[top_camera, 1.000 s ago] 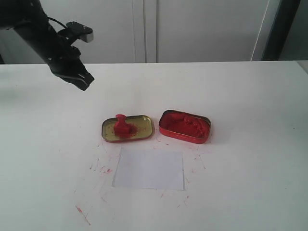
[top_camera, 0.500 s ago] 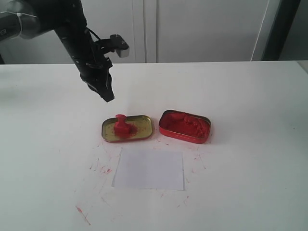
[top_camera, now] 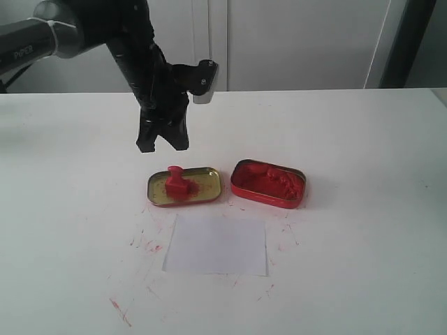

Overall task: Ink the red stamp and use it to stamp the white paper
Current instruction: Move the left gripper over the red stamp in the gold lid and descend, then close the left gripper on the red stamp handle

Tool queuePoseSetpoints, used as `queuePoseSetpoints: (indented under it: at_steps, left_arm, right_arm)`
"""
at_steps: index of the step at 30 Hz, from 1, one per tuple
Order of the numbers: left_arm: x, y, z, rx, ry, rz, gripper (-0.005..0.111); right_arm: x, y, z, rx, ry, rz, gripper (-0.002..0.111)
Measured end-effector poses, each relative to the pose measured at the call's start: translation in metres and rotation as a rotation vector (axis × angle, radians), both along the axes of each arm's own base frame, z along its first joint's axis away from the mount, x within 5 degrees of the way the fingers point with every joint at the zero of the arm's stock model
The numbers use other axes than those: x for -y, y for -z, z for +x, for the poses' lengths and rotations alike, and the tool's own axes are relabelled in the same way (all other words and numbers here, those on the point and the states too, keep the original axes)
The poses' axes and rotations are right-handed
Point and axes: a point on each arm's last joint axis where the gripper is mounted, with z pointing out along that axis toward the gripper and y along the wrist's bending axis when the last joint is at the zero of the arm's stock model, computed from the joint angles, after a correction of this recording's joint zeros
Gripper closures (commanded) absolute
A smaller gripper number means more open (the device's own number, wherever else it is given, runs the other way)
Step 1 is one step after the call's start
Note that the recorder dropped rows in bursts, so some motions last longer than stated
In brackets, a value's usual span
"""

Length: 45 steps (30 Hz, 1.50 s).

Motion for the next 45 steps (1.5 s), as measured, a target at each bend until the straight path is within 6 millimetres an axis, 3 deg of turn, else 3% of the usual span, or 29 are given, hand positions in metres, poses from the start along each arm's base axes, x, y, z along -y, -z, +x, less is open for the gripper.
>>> queuePoseSetpoints:
  at_steps: [5, 8, 12, 16, 22, 32, 34, 41, 45]
  left_arm:
    - [0.005, 0.001, -0.003, 0.048, 0.129, 0.032, 0.094]
    - [0.0, 0.002, 0.0, 0.076, 0.144, 0.09, 0.074]
    - [-0.001, 0.007, 0.001, 0.072, 0.147, 0.108, 0.066]
    - [0.002, 0.039, 0.007, 0.006, 0.151, 0.136, 0.066]
    - [0.004, 0.065, 0.01, -0.041, 0.154, 0.156, 0.067]
    - [0.005, 0.072, 0.011, -0.058, 0.14, 0.161, 0.068]
    - [0.005, 0.072, 0.011, -0.058, 0.139, 0.161, 0.073]
    - [0.005, 0.072, 0.011, -0.059, 0.137, 0.161, 0.106]
    - [0.005, 0.072, 0.011, -0.059, 0.137, 0.161, 0.107]
  right_arm:
    - [0.0, 0.0, 0.0, 0.0, 0.0, 0.0, 0.108]
    - [0.0, 0.0, 0.0, 0.0, 0.0, 0.0, 0.108]
    - [0.0, 0.0, 0.0, 0.0, 0.0, 0.0, 0.108]
    - [0.0, 0.0, 0.0, 0.0, 0.0, 0.0, 0.108]
    - [0.0, 0.0, 0.0, 0.0, 0.0, 0.0, 0.108]
    - [0.0, 0.0, 0.0, 0.0, 0.0, 0.0, 0.108]
    - [0.0, 0.0, 0.0, 0.0, 0.0, 0.0, 0.108]
    - [0.0, 0.0, 0.0, 0.0, 0.0, 0.0, 0.108]
    - [0.0, 0.0, 0.0, 0.0, 0.0, 0.0, 0.108]
